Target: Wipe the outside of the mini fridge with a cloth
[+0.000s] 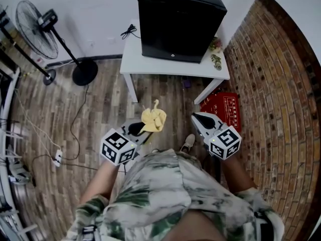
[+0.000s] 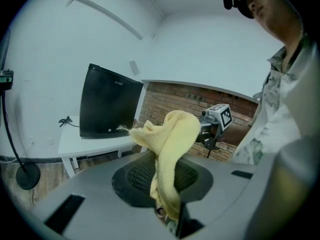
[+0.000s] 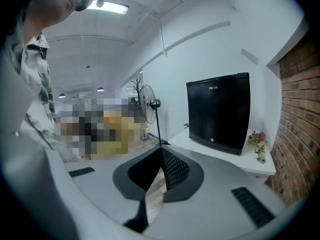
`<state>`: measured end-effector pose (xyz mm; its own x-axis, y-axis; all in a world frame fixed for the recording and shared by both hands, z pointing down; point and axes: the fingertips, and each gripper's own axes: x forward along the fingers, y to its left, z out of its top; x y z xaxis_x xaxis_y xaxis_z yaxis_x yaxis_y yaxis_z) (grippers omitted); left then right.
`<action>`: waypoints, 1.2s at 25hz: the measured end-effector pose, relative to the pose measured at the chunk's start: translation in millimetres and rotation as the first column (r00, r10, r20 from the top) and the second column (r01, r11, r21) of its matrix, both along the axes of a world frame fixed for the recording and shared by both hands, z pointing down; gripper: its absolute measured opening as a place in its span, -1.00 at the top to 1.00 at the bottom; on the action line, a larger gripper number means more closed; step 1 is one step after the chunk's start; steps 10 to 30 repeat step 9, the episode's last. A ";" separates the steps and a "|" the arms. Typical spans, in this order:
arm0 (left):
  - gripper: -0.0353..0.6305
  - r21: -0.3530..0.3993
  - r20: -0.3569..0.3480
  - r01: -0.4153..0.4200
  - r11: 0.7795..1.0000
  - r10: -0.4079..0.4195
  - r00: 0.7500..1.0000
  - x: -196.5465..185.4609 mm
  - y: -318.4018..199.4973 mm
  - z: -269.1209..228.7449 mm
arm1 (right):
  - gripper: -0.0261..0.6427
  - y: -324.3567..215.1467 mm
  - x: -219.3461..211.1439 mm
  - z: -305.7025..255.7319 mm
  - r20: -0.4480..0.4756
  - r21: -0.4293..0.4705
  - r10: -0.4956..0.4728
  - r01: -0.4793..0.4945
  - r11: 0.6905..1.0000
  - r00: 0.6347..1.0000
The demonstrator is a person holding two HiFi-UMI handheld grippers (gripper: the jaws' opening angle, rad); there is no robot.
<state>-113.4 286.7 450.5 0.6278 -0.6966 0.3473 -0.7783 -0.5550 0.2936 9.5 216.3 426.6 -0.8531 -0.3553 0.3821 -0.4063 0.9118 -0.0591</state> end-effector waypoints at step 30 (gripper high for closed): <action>0.65 -0.002 -0.021 0.023 1.000 -0.023 1.000 0.3 0.5 6.3 | 0.86 -6.5 -1.4 4.5 -0.007 0.015 -0.023 0.023 1.000 1.000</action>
